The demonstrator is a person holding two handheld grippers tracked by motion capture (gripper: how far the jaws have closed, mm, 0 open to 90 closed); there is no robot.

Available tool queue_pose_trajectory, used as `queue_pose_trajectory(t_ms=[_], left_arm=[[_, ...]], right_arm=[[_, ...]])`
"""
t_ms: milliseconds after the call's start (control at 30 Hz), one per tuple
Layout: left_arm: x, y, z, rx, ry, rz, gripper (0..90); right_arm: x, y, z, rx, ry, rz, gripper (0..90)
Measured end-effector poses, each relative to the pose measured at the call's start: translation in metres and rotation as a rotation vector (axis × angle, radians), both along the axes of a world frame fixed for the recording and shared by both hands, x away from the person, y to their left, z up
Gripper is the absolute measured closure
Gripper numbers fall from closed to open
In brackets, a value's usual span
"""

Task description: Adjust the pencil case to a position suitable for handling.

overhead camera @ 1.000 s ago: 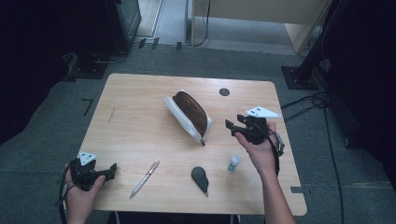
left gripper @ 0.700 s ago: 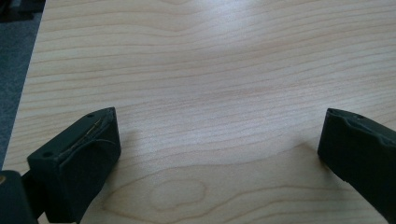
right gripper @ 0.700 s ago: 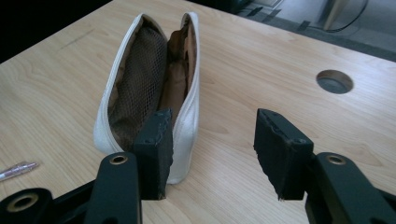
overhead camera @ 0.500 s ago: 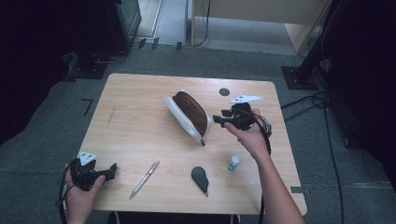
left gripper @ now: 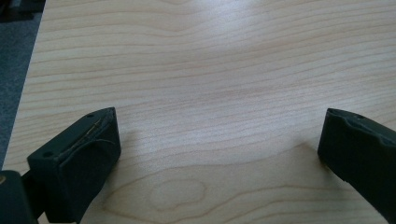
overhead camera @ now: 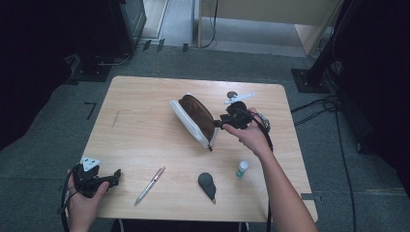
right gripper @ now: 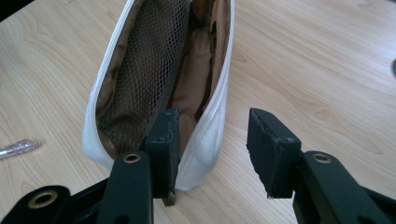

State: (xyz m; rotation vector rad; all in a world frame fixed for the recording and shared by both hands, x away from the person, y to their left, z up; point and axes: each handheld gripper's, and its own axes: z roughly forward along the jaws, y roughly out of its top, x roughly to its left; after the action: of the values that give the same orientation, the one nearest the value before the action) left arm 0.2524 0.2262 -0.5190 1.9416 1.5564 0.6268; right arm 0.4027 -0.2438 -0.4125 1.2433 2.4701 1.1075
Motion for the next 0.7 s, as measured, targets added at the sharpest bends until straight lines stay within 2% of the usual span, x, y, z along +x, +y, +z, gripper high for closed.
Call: queue_pose_trajectory(t_ms=[167, 267, 300, 333, 433, 500, 600, 700], left_arm=[[0.0, 0.0, 0.0, 0.0, 0.0, 0.001, 0.0], [0.0, 0.0, 0.0, 0.0, 0.0, 0.0, 0.0], [0.0, 0.0, 0.0, 0.0, 0.0, 0.0, 0.0], [0.0, 0.0, 0.0, -0.001, 0.0, 0.0, 0.0], [0.0, 0.0, 0.0, 0.0, 0.0, 0.0, 0.0], [0.0, 0.0, 0.0, 0.0, 0.0, 0.0, 0.0], [0.0, 0.0, 0.0, 0.0, 0.0, 0.0, 0.0], [0.0, 0.0, 0.0, 0.0, 0.0, 0.0, 0.0]], right_arm=[[0.011, 0.006, -0.008, -0.021, 0.06, -0.002, 55.3], [0.015, 0.008, -0.011, -0.038, 0.068, 0.009, 56.8], [0.015, 0.01, -0.011, -0.043, 0.082, 0.005, 58.7], [0.015, 0.013, -0.012, -0.068, 0.093, 0.011, 63.6], [0.014, 0.017, -0.012, -0.102, 0.092, 0.011, 76.2], [0.013, 0.019, -0.011, -0.132, 0.081, -0.014, 80.9], [0.012, 0.017, -0.008, -0.112, 0.084, -0.02, 82.9], [0.01, 0.016, -0.005, -0.071, 0.087, 0.008, 83.6]])
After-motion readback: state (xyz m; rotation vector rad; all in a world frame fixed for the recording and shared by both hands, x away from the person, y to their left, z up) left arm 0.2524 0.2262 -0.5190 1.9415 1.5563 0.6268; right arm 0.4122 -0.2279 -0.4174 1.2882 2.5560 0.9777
